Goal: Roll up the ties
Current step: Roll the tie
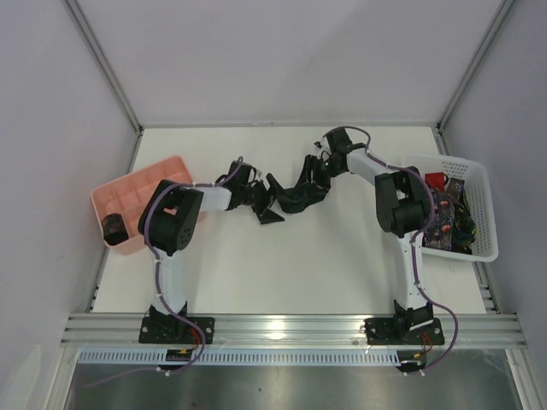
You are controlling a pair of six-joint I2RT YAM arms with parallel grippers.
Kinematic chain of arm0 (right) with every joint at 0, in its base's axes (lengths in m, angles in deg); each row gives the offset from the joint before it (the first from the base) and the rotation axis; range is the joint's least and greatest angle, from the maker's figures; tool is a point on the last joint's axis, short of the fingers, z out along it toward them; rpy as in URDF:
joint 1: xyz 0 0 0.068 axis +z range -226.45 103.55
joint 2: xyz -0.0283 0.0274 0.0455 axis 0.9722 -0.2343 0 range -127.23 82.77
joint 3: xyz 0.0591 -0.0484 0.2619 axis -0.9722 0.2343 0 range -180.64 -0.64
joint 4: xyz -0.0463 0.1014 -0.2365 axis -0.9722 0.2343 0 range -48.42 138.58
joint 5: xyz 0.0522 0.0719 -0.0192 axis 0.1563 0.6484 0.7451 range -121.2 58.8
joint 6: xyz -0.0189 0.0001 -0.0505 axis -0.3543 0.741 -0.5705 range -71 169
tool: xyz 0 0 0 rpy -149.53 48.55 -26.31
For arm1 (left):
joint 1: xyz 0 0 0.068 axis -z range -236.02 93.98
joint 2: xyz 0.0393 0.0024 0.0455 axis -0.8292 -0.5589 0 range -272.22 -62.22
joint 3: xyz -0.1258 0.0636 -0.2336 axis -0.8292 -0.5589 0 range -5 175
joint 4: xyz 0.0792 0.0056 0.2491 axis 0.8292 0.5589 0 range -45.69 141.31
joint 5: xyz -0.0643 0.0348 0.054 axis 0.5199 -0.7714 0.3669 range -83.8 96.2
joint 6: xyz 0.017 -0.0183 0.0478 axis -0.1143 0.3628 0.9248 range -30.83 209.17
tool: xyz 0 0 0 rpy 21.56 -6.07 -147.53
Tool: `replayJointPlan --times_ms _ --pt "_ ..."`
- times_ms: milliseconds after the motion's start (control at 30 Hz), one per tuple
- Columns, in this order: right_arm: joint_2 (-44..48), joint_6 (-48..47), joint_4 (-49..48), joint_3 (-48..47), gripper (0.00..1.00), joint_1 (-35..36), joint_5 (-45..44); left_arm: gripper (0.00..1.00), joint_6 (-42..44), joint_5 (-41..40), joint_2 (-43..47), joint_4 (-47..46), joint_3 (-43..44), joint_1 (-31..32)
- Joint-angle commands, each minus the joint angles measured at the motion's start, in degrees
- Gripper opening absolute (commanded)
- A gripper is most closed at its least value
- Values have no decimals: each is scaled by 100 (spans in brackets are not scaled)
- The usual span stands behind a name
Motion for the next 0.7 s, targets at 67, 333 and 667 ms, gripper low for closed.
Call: replayJointPlan --times_ms 67,333,667 --pt "535 549 337 -328 59 -404 -379 88 421 -305 484 49 -928 59" --pt "1018 743 811 -407 69 -563 -405 79 1640 -479 1477 1240 -713 86" --pt "2493 2042 21 2191 40 -274 -2169 16 3418 -2227 592 2411 2739 77"
